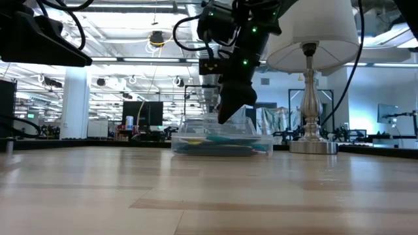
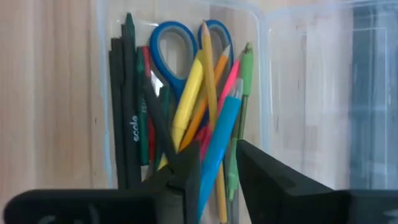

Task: Pick & place school supplies into a supply box
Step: Move the supply box to the center of the table

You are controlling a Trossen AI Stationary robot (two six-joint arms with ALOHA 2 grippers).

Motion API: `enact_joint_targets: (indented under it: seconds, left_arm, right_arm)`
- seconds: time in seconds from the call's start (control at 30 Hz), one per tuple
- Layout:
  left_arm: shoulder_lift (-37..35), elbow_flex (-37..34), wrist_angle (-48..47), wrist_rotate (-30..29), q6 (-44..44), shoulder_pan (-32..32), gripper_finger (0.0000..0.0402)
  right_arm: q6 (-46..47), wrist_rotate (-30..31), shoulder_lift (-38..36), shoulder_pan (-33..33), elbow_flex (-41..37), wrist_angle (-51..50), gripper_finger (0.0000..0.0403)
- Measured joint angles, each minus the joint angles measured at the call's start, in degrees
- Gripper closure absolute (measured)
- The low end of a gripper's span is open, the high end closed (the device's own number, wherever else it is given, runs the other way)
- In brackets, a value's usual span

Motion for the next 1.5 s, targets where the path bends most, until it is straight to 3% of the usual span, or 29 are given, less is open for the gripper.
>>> enact_joint_targets:
  seconds: [0.17,0.37,0.67,0.9,1.5]
  left_arm:
    - [0.00,0.00,0.00,0.00,0.00,0.00,0.0262]
    - [0.00,0.00,0.00,0.00,-0.15,0.02,0.0262]
    - [-0.02,0.02,-2.07,-0.03,-1.91,0.02,0.0262]
    - [-0.02,0.02,-2.60,-0.04,-2.84,0.02,0.0262]
    - [-0.02,0.02,-2.67,-0.02,-2.84,0.02,0.0262]
  right_arm:
    - [0.00,-0.03,0.79,0.40,0.03,1.49,0.0291]
    - [0.13,-0.02,4.71,0.46,0.19,6.62,0.0299]
    - [0.52,-0.08,4.13,0.20,-0.17,8.91,0.0305]
    - [-0.45,-7.45,4.64,0.20,-0.15,8.56,0.0305]
    - [-3.12,-14.17,4.46,1.45,-0.15,2.28,0.0305]
